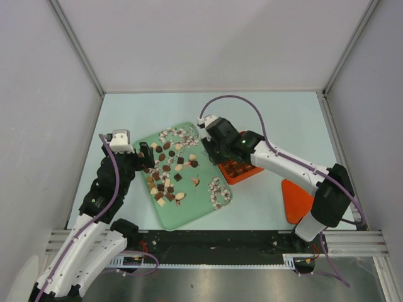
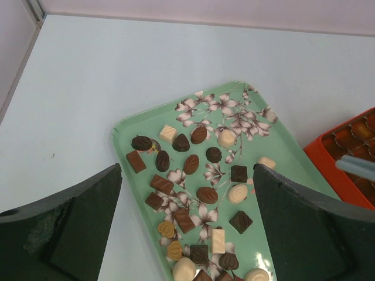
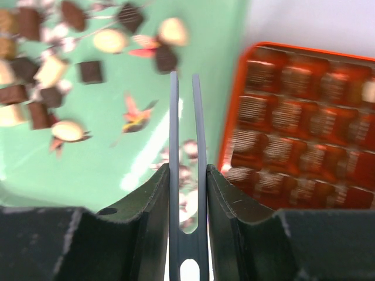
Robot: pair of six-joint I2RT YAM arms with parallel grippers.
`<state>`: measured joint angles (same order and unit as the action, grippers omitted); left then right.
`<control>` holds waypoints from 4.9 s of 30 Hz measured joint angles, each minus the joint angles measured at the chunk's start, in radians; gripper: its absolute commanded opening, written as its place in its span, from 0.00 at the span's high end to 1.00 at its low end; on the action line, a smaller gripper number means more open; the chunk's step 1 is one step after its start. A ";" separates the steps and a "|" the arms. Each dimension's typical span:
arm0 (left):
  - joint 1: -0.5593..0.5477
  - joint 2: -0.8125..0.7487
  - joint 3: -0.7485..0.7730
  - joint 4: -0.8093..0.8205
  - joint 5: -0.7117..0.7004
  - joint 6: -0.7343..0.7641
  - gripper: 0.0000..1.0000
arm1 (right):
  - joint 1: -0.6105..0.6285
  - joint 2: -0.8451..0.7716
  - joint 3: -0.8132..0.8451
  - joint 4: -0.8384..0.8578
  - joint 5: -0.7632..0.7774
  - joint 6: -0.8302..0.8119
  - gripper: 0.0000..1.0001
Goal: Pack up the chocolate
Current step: Adjust the clamp.
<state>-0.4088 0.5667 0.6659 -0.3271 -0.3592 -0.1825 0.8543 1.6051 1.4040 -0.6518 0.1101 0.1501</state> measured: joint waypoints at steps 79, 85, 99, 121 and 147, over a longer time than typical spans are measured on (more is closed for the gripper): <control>0.000 -0.021 0.000 -0.001 -0.004 0.000 0.02 | 0.222 0.415 0.038 0.178 -0.034 0.084 0.56; 0.000 -0.021 0.000 -0.001 -0.004 0.000 0.02 | 0.236 0.413 0.015 0.220 0.005 0.080 0.73; 0.000 -0.051 -0.007 -0.041 0.034 -0.079 0.01 | 0.242 0.337 -0.036 0.223 0.040 0.065 1.00; 0.000 -0.071 -0.352 0.235 0.557 -0.561 0.21 | 0.242 -0.055 -0.289 0.439 -0.009 0.129 1.00; -0.042 -0.121 -0.444 0.352 0.497 -0.941 0.98 | 0.246 -0.185 -0.505 0.738 0.027 0.193 0.51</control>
<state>-0.4503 0.4454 0.2214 0.0254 0.1375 -1.1240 1.1007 1.4204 0.8993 0.0860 0.1371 0.3431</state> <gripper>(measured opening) 0.190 0.380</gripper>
